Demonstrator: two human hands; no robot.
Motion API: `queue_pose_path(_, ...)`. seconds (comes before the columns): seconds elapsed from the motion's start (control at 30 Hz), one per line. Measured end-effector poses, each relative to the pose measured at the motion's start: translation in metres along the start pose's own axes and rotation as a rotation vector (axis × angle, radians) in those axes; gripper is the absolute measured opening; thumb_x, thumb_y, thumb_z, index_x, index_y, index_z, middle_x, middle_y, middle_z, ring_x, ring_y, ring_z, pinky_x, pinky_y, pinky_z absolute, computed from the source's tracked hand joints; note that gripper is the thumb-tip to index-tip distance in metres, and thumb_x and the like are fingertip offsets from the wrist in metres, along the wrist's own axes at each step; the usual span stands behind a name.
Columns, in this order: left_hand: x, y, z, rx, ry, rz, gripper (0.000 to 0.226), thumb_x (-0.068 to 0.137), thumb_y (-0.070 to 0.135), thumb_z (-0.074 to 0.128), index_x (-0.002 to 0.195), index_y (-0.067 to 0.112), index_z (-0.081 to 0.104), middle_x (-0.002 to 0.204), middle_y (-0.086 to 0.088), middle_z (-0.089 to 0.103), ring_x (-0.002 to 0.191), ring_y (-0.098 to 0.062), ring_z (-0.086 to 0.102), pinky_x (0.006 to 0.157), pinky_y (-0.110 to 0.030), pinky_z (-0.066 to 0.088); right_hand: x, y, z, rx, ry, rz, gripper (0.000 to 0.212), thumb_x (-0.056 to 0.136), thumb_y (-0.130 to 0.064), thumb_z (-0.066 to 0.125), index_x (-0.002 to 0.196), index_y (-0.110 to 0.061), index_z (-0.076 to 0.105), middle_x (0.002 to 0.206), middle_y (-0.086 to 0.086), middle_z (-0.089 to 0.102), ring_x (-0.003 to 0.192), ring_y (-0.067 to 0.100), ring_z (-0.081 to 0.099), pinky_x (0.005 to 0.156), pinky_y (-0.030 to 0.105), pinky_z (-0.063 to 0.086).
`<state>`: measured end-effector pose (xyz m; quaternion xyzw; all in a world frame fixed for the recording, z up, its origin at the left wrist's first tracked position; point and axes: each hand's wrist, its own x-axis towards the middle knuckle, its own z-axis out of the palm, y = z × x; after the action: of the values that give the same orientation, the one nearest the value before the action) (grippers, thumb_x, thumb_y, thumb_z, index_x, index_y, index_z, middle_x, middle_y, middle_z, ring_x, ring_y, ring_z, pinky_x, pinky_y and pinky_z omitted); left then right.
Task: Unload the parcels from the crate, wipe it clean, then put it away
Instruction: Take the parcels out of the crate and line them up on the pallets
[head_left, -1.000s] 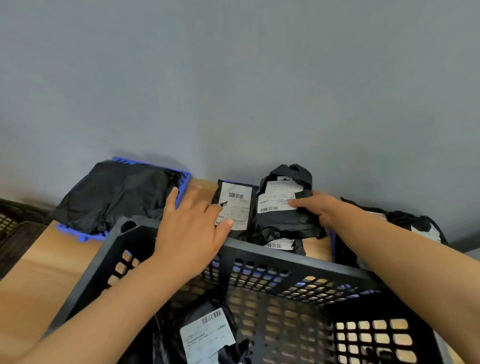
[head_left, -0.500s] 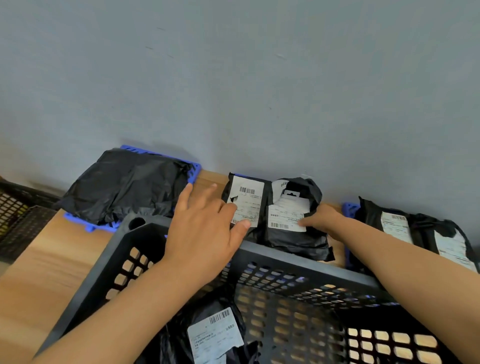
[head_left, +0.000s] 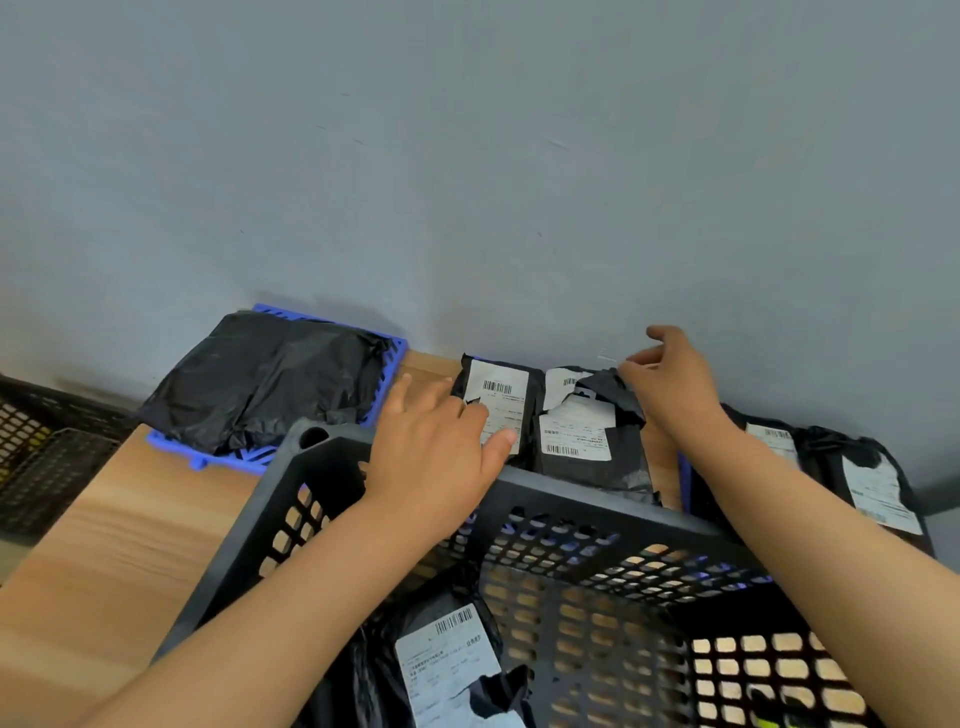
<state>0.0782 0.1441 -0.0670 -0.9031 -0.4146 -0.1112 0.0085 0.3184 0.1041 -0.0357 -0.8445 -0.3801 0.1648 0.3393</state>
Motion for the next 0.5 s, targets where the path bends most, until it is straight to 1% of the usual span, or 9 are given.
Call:
queue_pose_path(0.1,-0.001,0.0,-0.001,-0.01,-0.009,0.005,0.062,0.091,0.05,0.022,0.086,0.017,0.075,0.083,-0.001,0.073,0.1,-0.024,0.063,0.098,-0.042,0.028,-0.046,-0.027,0.003,0.09,0.041,-0.125,0.048,0.087,-0.012,0.057,0.133,-0.02,0.043,0.099,-0.007,0.062,0.082,0.008,0.059,0.072,0.031,0.052)
queue_pose_path(0.17,0.0,-0.001,-0.003,-0.022,-0.024,-0.001,0.062,0.092,0.05,0.022,0.084,0.017,0.074,0.079,-0.001,0.072,0.092,-0.023,0.064,0.092,-0.041,0.034,-0.082,-0.037,0.007,0.121,0.094,-0.207,0.045,0.087,-0.01,0.056,0.128,-0.026,0.048,0.097,-0.012,0.062,0.083,0.003,0.059,0.074,0.025,0.05)
queue_pose_path(0.23,-0.002,-0.001,-0.007,-0.036,-0.035,0.001,0.063,0.092,0.05,0.021,0.082,0.018,0.074,0.076,-0.001,0.071,0.087,-0.023,0.063,0.089,-0.04,0.036,-0.12,-0.039,0.012,0.154,0.13,-0.28,0.042,0.087,-0.007,0.057,0.123,-0.028,0.052,0.097,-0.014,0.062,0.084,0.002,0.058,0.073,0.017,0.048)
queue_pose_path(0.3,-0.004,-0.001,-0.012,-0.042,-0.042,0.016,0.069,0.09,0.053,0.013,0.086,0.019,0.073,0.08,-0.002,0.071,0.091,-0.023,0.062,0.091,-0.04,0.035,-0.156,-0.034,0.02,0.157,0.159,-0.398,0.038,0.088,-0.004,0.057,0.12,-0.024,0.055,0.099,-0.012,0.062,0.087,0.004,0.059,0.073,0.014,0.048)
queue_pose_path(0.37,-0.004,-0.001,-0.014,-0.024,-0.073,0.034,0.076,0.088,0.055,0.003,0.098,0.02,0.069,0.093,-0.002,0.071,0.102,-0.023,0.058,0.095,-0.039,0.031,-0.186,-0.021,0.033,0.109,0.165,-0.533,0.033,0.087,-0.006,0.056,0.117,-0.017,0.058,0.1,-0.008,0.062,0.089,0.005,0.06,0.076,0.017,0.049)
queue_pose_path(0.43,-0.003,-0.002,-0.014,-0.011,-0.098,0.046,0.07,0.094,0.056,0.007,0.107,0.02,0.066,0.103,-0.002,0.069,0.109,-0.022,0.054,0.097,-0.038,0.029,-0.21,-0.002,0.05,0.036,0.096,-0.583,0.033,0.085,-0.012,0.051,0.117,-0.019,0.056,0.101,-0.007,0.062,0.093,0.004,0.059,0.08,0.02,0.05)
queue_pose_path(0.5,-0.003,-0.003,-0.015,-0.021,-0.124,0.056,0.062,0.097,0.055,0.014,0.11,0.019,0.064,0.105,-0.004,0.067,0.109,-0.023,0.053,0.095,-0.038,0.03,-0.23,0.018,0.07,-0.116,-0.08,-0.536,0.038,0.084,-0.018,0.05,0.122,-0.023,0.051,0.109,-0.006,0.06,0.1,0.007,0.057,0.083,0.026,0.051)
